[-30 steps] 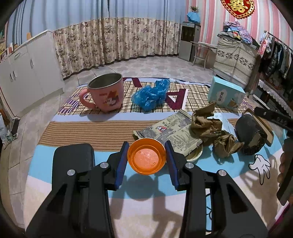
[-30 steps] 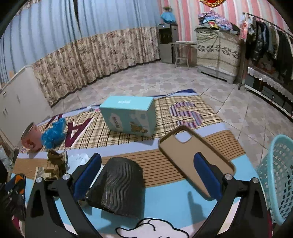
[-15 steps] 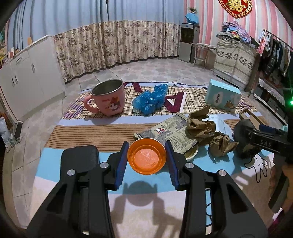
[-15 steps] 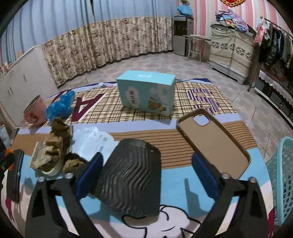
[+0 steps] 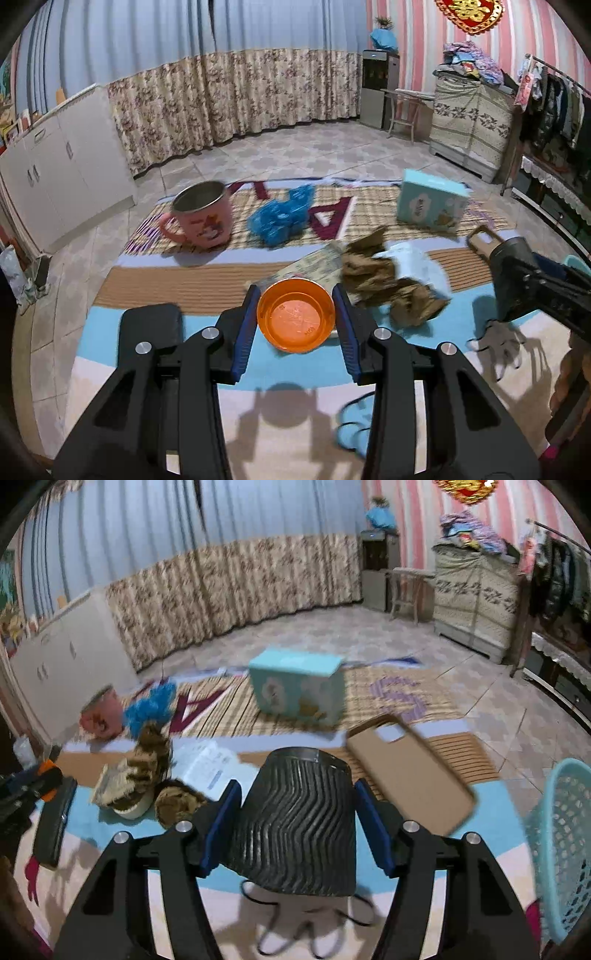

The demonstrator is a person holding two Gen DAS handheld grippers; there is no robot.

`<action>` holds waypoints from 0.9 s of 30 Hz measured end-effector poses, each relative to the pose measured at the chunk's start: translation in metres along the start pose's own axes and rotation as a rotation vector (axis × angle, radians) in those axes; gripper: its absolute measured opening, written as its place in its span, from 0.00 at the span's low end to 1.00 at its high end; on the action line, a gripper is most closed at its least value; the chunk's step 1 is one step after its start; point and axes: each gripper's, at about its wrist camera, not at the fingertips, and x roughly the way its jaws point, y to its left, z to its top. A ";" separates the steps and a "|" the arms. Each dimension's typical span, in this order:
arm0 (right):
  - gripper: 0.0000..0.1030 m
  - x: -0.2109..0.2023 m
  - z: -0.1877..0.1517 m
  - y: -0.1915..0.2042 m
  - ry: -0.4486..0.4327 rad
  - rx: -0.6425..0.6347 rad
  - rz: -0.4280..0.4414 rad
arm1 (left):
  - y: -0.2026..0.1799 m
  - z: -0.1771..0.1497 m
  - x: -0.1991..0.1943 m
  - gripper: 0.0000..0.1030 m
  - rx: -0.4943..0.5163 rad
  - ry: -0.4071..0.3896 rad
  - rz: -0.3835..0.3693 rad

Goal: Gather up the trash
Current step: 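Grasp the black cylindrical cover with the right tool and carry it over the basket, then open the left tool over the blue basket to drop the cup while the right tool drops the cover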

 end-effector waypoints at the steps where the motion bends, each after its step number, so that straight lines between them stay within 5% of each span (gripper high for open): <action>1: 0.60 -0.010 0.002 -0.009 -0.028 0.008 -0.017 | -0.010 0.003 -0.003 0.38 0.004 -0.008 -0.013; 10: 0.60 -0.086 0.011 -0.098 -0.187 0.070 -0.214 | -0.115 0.025 -0.023 0.38 0.069 -0.074 -0.156; 19: 0.60 -0.130 -0.009 -0.191 -0.188 0.150 -0.463 | -0.244 0.038 -0.031 0.38 0.126 -0.109 -0.355; 27: 0.60 -0.148 -0.021 -0.248 -0.180 0.230 -0.568 | -0.322 0.028 -0.037 0.38 0.195 -0.102 -0.474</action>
